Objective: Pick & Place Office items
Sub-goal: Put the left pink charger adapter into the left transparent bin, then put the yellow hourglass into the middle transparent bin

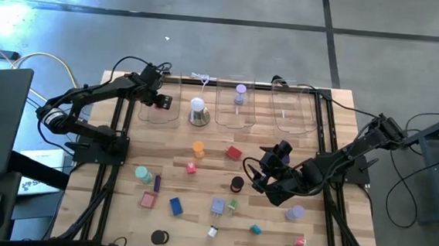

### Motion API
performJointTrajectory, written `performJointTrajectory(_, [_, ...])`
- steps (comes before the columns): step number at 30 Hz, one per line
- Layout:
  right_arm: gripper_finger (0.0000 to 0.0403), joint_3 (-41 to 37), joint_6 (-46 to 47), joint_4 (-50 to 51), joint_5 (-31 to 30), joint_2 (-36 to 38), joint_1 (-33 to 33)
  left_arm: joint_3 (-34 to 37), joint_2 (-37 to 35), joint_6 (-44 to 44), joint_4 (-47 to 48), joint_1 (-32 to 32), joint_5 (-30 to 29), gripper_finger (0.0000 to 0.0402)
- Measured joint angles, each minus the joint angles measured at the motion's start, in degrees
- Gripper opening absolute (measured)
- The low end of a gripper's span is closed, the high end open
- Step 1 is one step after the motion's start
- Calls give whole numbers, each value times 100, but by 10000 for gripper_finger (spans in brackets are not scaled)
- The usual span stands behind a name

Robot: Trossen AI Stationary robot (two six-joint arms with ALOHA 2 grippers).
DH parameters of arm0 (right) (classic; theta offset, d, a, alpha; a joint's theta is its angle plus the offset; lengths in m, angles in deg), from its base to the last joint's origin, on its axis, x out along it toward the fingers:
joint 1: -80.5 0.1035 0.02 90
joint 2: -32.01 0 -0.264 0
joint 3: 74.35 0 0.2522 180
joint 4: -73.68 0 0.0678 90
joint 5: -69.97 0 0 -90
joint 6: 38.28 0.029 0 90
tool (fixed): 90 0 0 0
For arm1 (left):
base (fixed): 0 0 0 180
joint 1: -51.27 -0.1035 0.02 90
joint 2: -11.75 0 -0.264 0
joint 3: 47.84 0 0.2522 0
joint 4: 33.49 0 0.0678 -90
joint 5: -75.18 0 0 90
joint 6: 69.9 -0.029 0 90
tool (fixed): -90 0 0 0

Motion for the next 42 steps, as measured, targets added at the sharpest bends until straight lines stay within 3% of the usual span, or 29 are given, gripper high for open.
performJointTrajectory(10, [333, -500, -30, -529, 74, -2, -15, 0, 0, -468, 4, 63, 2, 181])
performJointTrajectory(23, [333, -500, -159, -662, 97, -2, -15, -73, -56, -941, -52, 214, 0, 248])
performJointTrajectory(33, [333, -500, -183, -682, 103, -2, -15, -547, -1157, -1777, -79, 794, 7, 248])
performJointTrajectory(42, [333, -500, -188, -682, 101, -2, -15, -551, -2135, -627, -126, 1758, 22, 248])
